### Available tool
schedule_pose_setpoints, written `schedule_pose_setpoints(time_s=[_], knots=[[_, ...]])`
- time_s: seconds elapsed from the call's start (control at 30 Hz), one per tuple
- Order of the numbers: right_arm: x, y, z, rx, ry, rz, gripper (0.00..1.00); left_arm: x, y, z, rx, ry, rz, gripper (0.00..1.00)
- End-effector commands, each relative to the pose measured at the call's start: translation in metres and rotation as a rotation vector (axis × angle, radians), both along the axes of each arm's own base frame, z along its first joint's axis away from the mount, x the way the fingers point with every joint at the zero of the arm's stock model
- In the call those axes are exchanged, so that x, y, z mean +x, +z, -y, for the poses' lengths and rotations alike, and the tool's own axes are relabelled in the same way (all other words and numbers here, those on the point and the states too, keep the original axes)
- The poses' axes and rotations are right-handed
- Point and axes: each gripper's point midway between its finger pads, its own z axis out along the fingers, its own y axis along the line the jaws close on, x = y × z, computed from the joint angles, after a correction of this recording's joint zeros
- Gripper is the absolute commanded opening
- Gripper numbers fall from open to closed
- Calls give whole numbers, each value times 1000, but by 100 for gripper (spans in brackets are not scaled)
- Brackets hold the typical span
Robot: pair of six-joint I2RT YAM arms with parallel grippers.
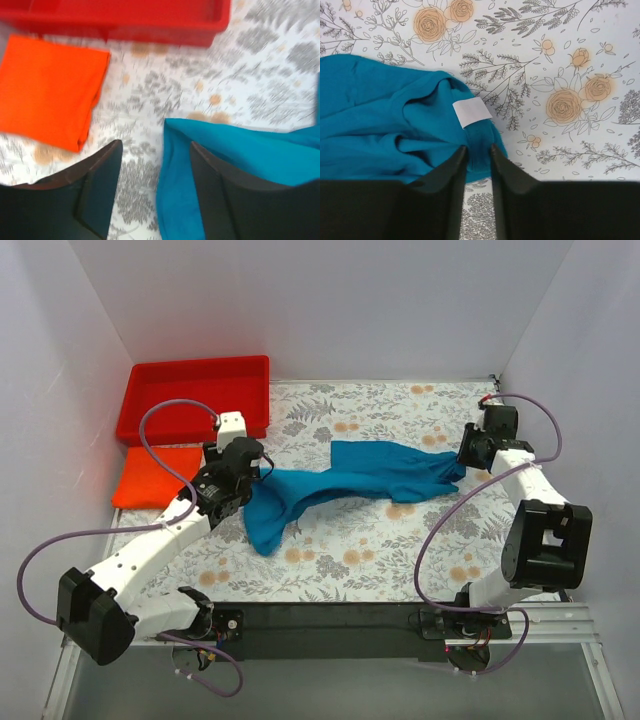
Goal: Fold and stack the t-shirts
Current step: Flatten the tshirt out
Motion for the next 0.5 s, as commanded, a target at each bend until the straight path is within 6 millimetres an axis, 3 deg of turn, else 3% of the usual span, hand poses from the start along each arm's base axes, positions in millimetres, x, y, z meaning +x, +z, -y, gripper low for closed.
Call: schedule_pose_setpoints(time_s=[0.0,0.07,0.2,0.3,0.47], knots=[[-15,8,-1,9,8,1,36,-26,-37,-20,-36,113,-80,56],[-22,10,-14,63,47,7,40,-37,-51,-20,-107,139,-98,58],[-35,19,-39,138,116,37,41,-54,-73,9,-254,10,-191,63],[-44,26,-69,194,221,52,41,-68,-92,32,-361,-51,-292,63],[-69,16,-132,197,416,34,41,-88,-115,54,-453,-69,-373,59]])
